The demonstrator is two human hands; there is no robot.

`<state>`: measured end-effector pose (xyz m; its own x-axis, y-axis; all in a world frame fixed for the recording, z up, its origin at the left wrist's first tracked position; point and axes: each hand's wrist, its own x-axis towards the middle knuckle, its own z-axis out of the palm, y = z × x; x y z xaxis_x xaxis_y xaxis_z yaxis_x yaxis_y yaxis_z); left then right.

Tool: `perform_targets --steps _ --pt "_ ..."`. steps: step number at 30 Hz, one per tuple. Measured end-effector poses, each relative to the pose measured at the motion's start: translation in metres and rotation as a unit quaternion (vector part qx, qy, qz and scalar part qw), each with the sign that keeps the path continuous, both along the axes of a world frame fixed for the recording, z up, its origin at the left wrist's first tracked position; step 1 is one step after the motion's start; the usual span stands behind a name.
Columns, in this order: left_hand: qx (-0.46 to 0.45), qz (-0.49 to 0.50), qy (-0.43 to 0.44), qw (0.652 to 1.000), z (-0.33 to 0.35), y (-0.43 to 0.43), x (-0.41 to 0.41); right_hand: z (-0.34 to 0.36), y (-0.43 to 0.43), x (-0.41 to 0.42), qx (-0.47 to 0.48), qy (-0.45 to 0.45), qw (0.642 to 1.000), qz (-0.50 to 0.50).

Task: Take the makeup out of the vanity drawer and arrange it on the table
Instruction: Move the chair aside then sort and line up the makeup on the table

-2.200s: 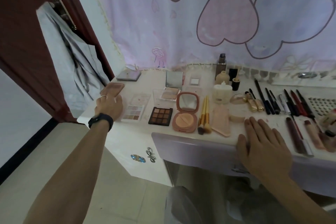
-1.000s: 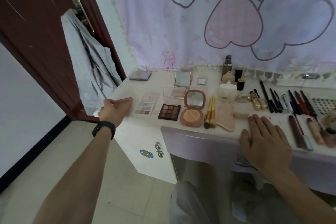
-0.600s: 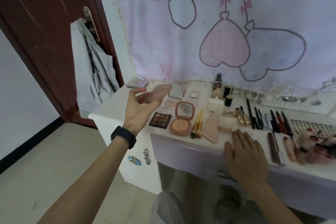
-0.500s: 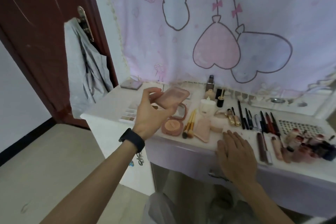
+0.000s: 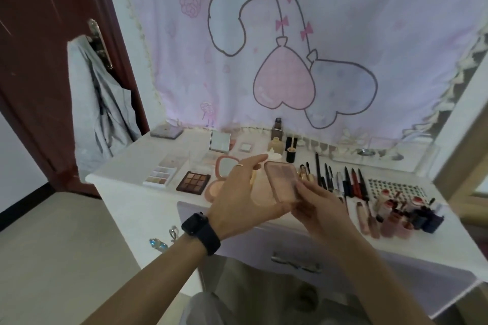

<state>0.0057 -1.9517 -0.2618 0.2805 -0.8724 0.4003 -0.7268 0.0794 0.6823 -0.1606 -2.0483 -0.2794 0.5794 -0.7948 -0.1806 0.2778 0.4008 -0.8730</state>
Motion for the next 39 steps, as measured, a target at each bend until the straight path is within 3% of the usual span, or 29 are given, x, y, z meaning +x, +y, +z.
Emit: perform_targets --steps 3,10,17,23,25,28,30,39 --pt "-0.009 0.014 0.012 1.0 -0.002 0.003 -0.004 -0.005 0.004 -0.003 0.093 -0.046 0.994 0.043" --pt "-0.016 -0.001 0.037 0.999 0.006 0.005 -0.009 -0.01 0.009 0.0 0.129 -0.058 0.986 0.09" --pt "-0.001 -0.013 -0.001 1.0 0.007 0.01 -0.011 -0.005 0.01 0.001 -0.03 0.084 0.988 0.124" --pt "0.021 -0.056 -0.008 0.998 -0.001 0.013 -0.006 0.005 0.012 -0.002 -0.121 0.097 0.978 0.142" --pt "0.047 -0.066 0.036 0.996 -0.004 0.014 -0.003 0.005 0.013 -0.002 -0.133 0.091 0.978 0.129" --pt "0.063 -0.081 0.197 0.975 -0.005 0.016 -0.002 0.005 0.015 -0.001 -0.163 0.078 0.977 0.116" --pt "0.07 -0.082 0.254 0.961 -0.005 0.016 0.001 0.006 0.019 0.0 -0.186 0.064 0.973 0.124" --pt "0.037 -0.086 0.354 0.931 0.0 0.02 0.001 0.008 0.025 0.005 -0.245 0.065 0.959 0.127"
